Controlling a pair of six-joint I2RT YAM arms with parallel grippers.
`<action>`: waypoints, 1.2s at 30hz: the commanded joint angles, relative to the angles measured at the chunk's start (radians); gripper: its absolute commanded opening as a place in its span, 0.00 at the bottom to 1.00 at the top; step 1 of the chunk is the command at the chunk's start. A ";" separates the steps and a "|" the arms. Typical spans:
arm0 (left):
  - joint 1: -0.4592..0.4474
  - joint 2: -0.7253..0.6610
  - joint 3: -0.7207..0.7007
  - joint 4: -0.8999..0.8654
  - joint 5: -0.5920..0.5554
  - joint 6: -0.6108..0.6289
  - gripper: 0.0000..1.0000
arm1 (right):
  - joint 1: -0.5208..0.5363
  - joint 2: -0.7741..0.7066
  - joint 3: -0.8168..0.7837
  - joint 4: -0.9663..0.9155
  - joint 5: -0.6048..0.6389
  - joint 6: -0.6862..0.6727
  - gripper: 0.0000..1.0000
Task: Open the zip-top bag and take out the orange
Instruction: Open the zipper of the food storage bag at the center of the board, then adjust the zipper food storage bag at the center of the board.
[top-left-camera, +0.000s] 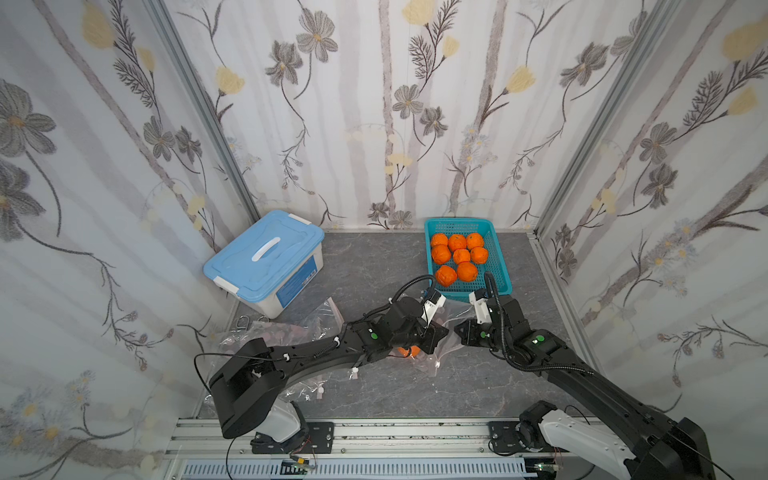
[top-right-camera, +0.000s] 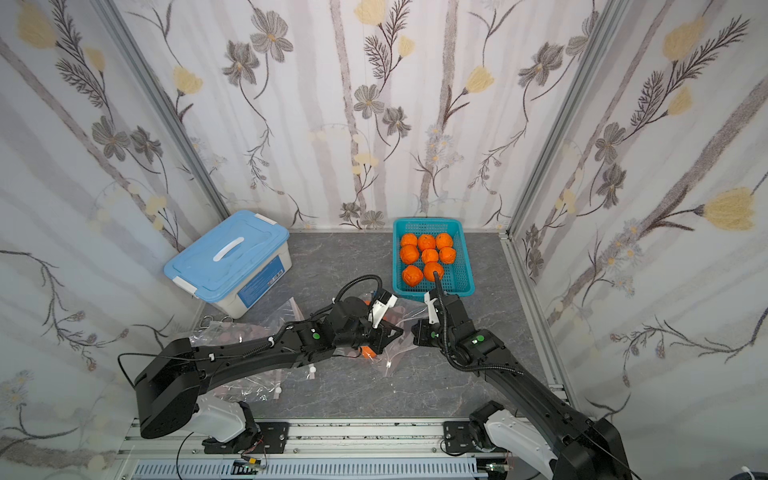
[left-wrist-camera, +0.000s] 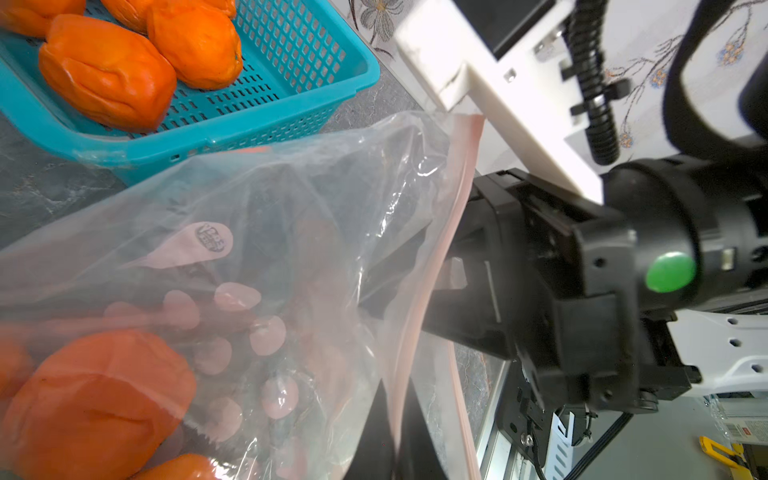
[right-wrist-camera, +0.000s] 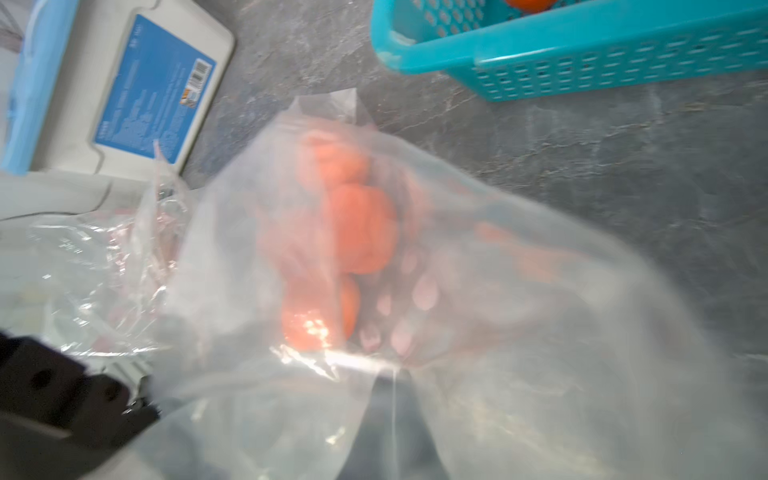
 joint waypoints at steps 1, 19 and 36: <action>0.001 -0.017 -0.011 0.025 -0.021 0.024 0.12 | -0.002 0.001 -0.008 -0.011 0.117 -0.002 0.08; 0.388 -0.156 -0.319 0.099 -0.045 -0.093 0.79 | -0.003 -0.023 -0.124 0.271 -0.049 -0.035 0.10; 0.417 0.100 -0.306 0.304 0.058 -0.094 0.25 | -0.001 -0.021 -0.151 0.283 -0.067 -0.037 0.11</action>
